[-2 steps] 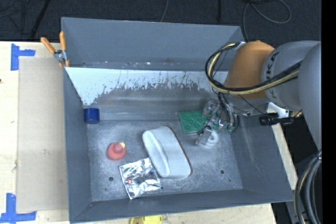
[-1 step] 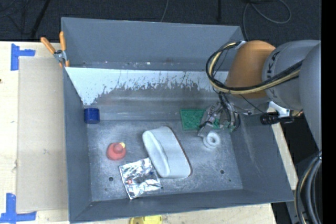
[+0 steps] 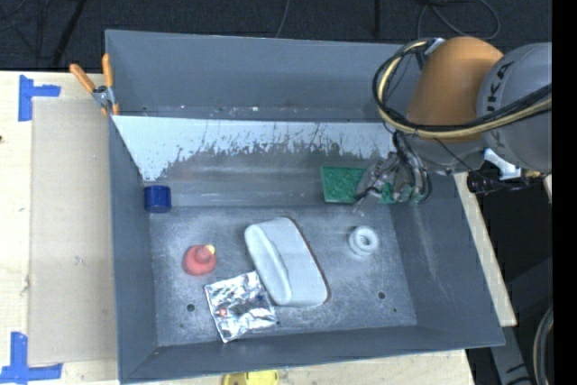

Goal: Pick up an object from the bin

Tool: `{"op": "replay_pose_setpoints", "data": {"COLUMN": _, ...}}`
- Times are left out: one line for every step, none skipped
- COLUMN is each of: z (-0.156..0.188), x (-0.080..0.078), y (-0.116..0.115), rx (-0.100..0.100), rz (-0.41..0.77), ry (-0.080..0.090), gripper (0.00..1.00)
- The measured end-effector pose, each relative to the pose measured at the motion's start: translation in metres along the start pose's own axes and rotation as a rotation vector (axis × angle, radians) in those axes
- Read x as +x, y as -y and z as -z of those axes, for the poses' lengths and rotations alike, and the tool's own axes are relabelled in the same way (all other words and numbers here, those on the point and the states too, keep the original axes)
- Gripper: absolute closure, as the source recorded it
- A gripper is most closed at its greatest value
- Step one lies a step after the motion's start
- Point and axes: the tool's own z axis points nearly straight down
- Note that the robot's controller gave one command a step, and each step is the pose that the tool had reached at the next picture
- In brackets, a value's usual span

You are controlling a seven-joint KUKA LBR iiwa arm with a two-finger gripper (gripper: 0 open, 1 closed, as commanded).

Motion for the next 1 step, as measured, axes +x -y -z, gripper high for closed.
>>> {"op": "replay_pose_setpoints", "data": {"z": 0.0457, "x": -0.0016, "y": -0.0004, "rx": 0.0, "rz": 0.005, "ry": -0.002, "gripper": 1.0}}
